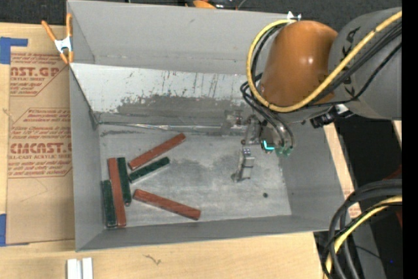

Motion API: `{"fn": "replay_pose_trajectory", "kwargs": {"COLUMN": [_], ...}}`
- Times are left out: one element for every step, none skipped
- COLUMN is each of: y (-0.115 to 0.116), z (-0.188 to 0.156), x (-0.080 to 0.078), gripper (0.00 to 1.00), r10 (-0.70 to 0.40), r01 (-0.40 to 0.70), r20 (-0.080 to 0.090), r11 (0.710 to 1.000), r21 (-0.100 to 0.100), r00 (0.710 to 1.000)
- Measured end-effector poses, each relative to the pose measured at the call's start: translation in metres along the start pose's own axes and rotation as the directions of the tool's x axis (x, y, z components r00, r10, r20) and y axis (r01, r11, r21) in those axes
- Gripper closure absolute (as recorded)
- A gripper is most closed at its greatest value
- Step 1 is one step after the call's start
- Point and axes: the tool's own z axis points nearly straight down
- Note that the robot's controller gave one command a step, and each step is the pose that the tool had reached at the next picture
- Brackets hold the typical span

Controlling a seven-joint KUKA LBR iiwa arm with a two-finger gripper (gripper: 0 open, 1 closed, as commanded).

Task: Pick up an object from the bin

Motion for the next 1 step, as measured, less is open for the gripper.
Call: {"fn": "replay_pose_trajectory", "kwargs": {"y": [0.0554], "z": [0.0462], "x": [-0.0063], "gripper": [0.0], "r10": [-0.19], "r01": [0.19], "r20": [0.005], "r11": [0.982], "r21": [-0.001], "r00": [0.982]}}
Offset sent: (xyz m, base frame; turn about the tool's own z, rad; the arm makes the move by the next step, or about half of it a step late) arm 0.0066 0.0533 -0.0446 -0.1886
